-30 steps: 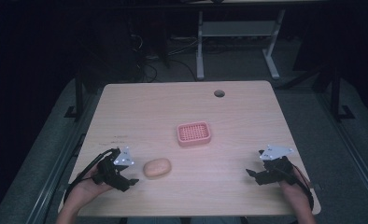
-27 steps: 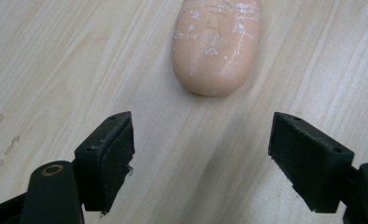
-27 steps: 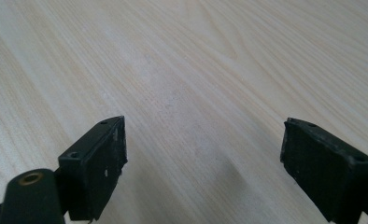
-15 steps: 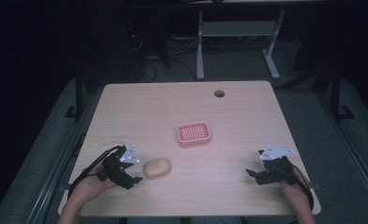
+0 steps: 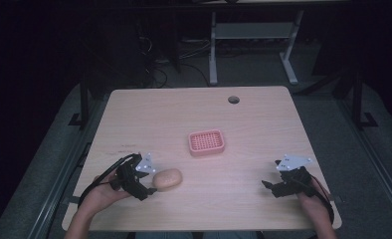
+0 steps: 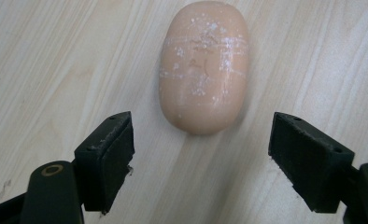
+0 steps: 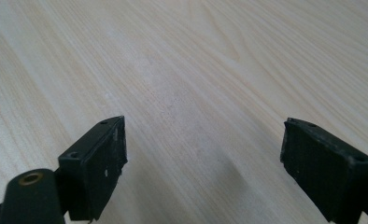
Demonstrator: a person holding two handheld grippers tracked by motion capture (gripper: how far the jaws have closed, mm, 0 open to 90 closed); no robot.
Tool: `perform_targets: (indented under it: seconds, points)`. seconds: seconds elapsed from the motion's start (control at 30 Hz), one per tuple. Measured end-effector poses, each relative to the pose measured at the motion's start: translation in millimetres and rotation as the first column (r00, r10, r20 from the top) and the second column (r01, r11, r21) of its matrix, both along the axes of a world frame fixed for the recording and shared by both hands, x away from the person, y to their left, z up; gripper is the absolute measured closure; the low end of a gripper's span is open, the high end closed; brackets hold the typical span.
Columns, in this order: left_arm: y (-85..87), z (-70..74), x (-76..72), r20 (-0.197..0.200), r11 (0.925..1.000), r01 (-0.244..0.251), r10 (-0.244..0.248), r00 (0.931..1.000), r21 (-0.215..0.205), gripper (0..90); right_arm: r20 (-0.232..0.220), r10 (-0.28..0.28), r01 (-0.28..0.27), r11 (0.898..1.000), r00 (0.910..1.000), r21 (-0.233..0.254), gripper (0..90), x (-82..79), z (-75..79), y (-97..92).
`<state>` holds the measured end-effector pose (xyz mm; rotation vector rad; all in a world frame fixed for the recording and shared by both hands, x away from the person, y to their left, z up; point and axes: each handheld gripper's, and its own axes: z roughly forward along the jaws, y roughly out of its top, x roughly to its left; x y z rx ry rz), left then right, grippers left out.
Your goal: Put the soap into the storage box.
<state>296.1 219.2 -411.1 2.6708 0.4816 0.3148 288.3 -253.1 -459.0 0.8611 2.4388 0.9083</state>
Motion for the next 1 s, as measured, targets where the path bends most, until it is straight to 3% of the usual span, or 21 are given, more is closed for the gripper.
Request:
perform_targets:
  seconds: [0.73, 1.0]
  points:
    - [-26.9, -5.8, 14.8, -0.021, 0.9985, 0.044, -0.043, 0.9988, 0.034, 21.5, 0.001, 0.007, -0.007, 1.0, 1.0, 0.002, 13.9, -0.1, 0.7, -0.1]
    - [-34.0, -9.5, 19.1, -0.051, 0.9977, 0.052, -0.05, 0.9974, 0.042, 21.5, 0.002, 0.007, -0.007, 1.0, 1.0, 0.004, 14.0, -0.2, 1.1, 0.0]
